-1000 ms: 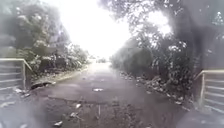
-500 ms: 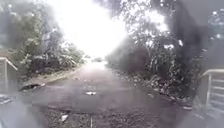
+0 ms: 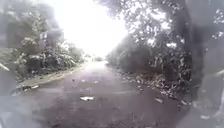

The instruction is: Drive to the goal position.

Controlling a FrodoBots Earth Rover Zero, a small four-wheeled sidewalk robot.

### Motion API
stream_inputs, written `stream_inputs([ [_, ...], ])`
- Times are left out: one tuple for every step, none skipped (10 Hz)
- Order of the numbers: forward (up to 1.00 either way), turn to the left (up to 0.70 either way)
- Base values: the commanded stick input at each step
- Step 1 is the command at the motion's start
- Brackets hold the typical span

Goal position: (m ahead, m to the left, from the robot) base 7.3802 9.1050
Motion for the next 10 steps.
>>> stream_inputs([
  [0.70,0.00],
  [0.70,0.00],
  [0.70,0.00],
  [0.70,0.00],
  [0.70,0.00],
  [0.70,0.00],
  [0.70,0.00],
  [0.70,0.00],
  [0.70,0.00],
  [0.70,0.00],
])
